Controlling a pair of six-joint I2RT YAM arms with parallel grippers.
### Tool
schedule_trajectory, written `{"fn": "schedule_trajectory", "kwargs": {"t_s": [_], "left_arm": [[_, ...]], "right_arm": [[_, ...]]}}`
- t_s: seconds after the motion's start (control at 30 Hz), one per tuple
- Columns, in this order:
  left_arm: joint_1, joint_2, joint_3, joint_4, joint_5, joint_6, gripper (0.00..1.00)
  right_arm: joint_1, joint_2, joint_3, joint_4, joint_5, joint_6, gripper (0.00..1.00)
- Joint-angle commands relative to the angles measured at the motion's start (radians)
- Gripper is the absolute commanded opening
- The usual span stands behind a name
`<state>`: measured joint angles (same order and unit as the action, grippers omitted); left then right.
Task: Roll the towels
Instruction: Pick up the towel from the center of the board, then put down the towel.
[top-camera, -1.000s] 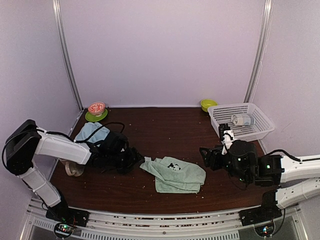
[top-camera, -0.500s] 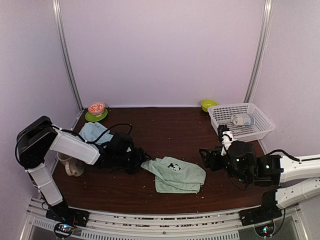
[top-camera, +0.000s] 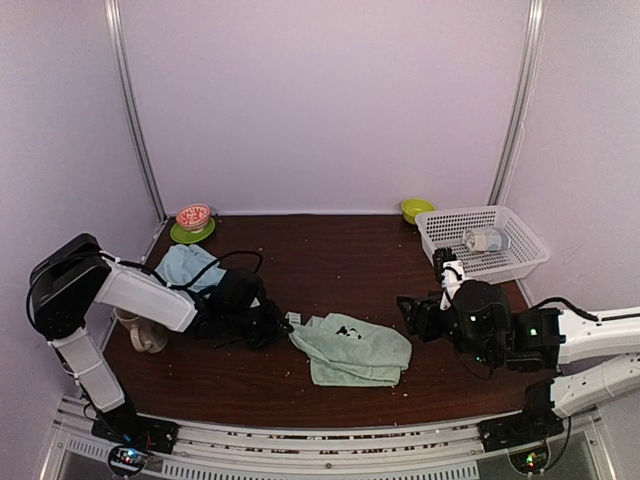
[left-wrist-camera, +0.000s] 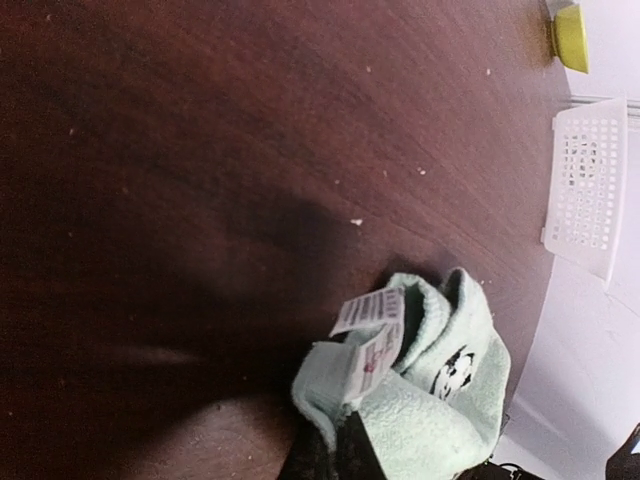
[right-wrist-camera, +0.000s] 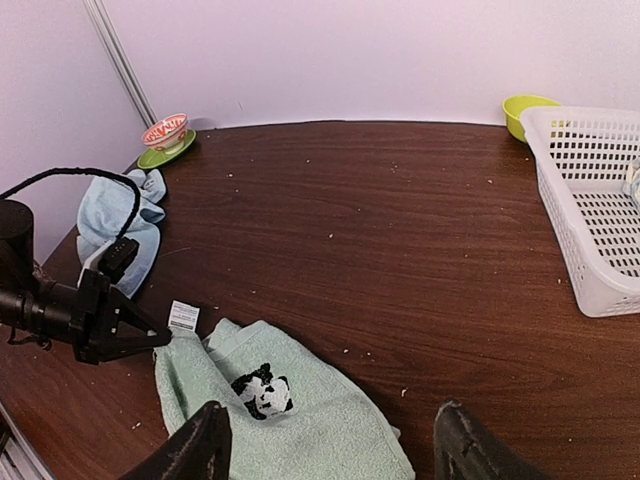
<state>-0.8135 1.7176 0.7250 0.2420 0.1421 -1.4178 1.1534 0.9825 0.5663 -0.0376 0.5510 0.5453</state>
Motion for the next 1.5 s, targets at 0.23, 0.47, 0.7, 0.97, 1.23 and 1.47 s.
{"fn": "schedule_trajectory", "kwargs": {"t_s": [0.23,0.47,0.7,0.97,1.23,1.47], "left_arm": [[-0.015,-0.176,0.052,-0.207,-0.083,0.141,0.0],[0.005,-0.299,0.467,-0.565,-0.202,0.508,0.0],[-0.023,-0.073,1.482,-0.964,-0.123,0.817,0.0],[-0.037,-0.344,0.795,-0.738,-0.103,0.732,0.0],[-0.108,-0.393,0.354,-0.641,-0.115,0.722,0.0],[-0.184,-0.268,0.394,-0.621,-0.11,0.749,0.0]], "right_arm": [[-0.003,-0.013,0.028,-0.025,0.032,-0.01,0.7],[-0.021,-0.094,0.084,-0.091,0.098,-0.084,0.7],[-0.092,-0.246,0.194,-0.113,0.117,-0.203,0.71],[-0.097,-0.238,0.136,-0.13,0.037,-0.145,0.72],[-0.099,-0.19,0.044,-0.087,-0.08,-0.072,0.72],[-0.102,-0.033,0.066,-0.018,-0.222,0.039,0.73]]}}
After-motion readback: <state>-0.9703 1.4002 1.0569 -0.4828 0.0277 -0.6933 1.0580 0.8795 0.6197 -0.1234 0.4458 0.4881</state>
